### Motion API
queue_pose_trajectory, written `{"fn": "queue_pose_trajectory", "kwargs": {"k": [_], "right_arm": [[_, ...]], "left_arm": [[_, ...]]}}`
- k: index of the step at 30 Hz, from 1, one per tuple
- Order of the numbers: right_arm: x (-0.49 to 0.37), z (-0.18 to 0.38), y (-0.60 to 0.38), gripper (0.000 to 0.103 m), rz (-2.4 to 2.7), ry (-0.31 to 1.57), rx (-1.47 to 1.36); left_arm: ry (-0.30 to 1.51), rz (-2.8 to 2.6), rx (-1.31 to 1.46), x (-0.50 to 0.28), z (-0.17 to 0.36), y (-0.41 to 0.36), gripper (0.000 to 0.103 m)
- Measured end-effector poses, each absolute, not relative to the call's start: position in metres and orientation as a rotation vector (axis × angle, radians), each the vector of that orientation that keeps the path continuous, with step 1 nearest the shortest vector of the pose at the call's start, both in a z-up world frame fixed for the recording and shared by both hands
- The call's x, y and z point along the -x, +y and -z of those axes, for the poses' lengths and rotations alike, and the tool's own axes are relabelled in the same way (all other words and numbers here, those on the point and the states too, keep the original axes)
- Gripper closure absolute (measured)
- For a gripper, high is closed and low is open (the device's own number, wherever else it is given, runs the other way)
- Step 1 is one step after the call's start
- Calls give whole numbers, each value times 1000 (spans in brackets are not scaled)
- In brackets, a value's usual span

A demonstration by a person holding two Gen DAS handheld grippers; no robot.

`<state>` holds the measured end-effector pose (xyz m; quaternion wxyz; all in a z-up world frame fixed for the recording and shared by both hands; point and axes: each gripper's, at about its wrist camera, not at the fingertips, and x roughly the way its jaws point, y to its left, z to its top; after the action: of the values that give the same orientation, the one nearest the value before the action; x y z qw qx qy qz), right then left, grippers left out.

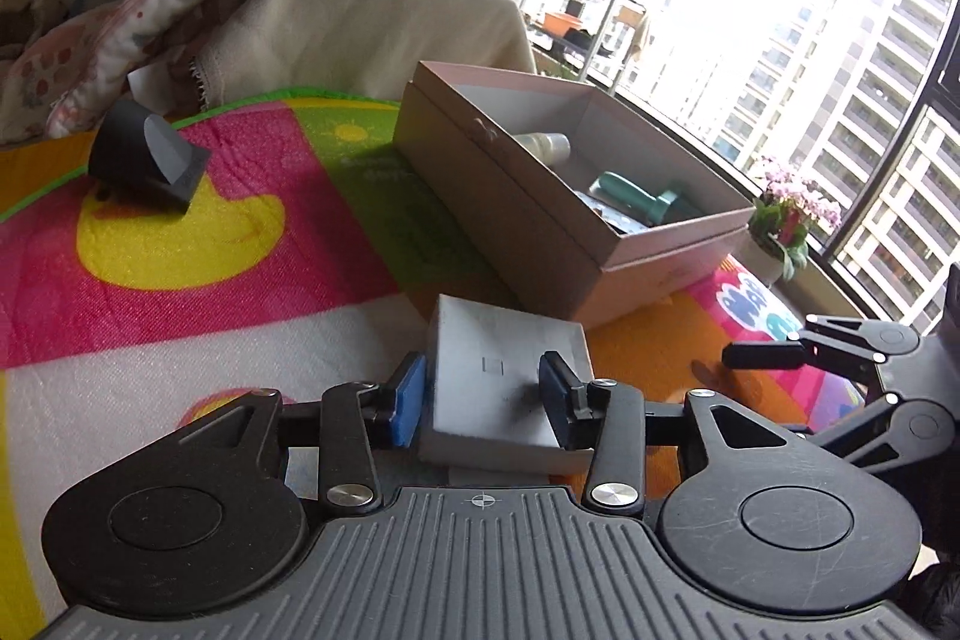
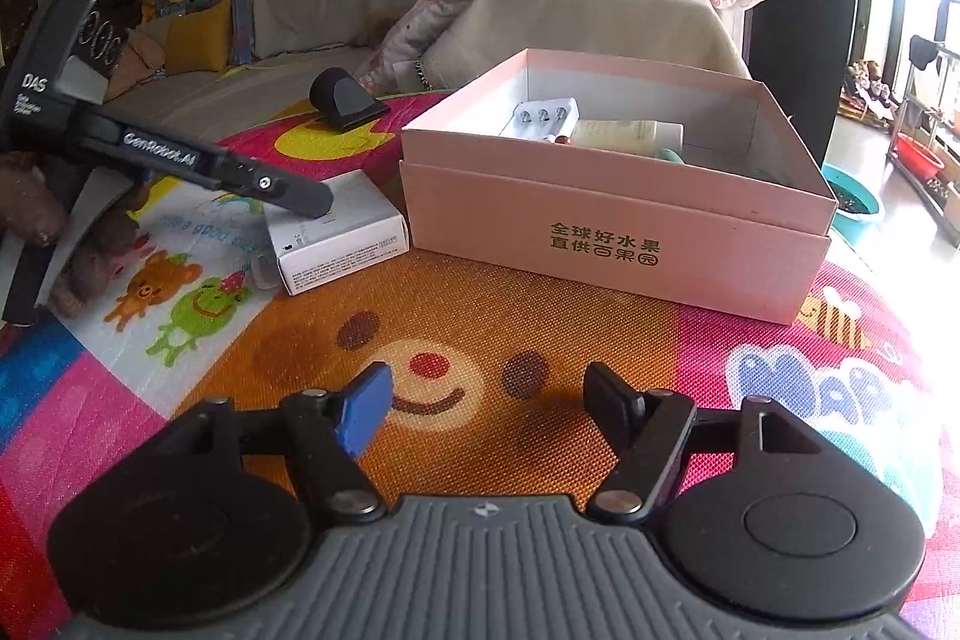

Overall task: Organize rigid objects
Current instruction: 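Grasp the small white box on the mat with the left gripper, then lift the small white box off the mat with the left gripper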

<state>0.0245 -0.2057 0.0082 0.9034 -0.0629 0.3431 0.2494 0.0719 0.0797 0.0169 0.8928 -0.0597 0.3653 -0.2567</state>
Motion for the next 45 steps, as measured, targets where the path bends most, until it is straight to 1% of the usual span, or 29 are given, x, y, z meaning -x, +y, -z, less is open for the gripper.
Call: {"fn": "queue_pose_trajectory", "kwargs": {"k": [5, 9, 12, 17, 18, 19, 20, 21, 22, 23, 24, 26, 28, 29, 32, 45], "right_arm": [[-24, -8, -204, 32, -509, 708, 142], [-24, -8, -203, 32, -507, 708, 145], [-24, -8, -203, 31, -508, 708, 147], [-23, -8, -204, 31, -499, 707, 143], [-24, -8, -205, 31, -497, 708, 138], [-24, -8, -205, 31, -498, 708, 135], [-24, -8, -205, 31, -499, 708, 133], [-24, -8, -205, 31, -499, 709, 133], [-25, -8, -205, 30, -502, 709, 133], [-25, -8, -205, 30, -503, 710, 133], [-25, -8, -205, 30, -503, 710, 133], [-25, -8, -205, 29, -504, 710, 132], [-25, -8, -205, 29, -504, 710, 130], [-25, -8, -205, 29, -504, 710, 131], [-25, -8, -205, 29, -504, 710, 131], [-26, -8, -205, 28, -505, 711, 133]], "left_arm": [[735, 462, 8, -39, -29, 72, 57], [683, 411, -103, -20, -45, 57, 57], [687, 402, -126, -20, -48, 41, 57], [725, 418, -188, -30, -35, 15, 57], [723, 423, -196, -30, -33, 11, 53], [719, 428, -208, -30, -32, 8, 52], [720, 430, -214, -29, -31, 6, 47], [724, 438, -213, -29, -31, 4, 39], [731, 453, -204, -30, -30, 3, 35], [736, 467, -195, -30, -30, 2, 27], [739, 477, -193, -30, -29, 1, 22], [742, 480, -206, -30, -29, -2, 20], [726, 462, -215, -29, -31, -3, 22], [697, 439, -228, -27, -33, -4, 25], [633, 347, -319, -27, -33, -6, 25], [773, 326, -164, -60, -12, 10, 25]]}}
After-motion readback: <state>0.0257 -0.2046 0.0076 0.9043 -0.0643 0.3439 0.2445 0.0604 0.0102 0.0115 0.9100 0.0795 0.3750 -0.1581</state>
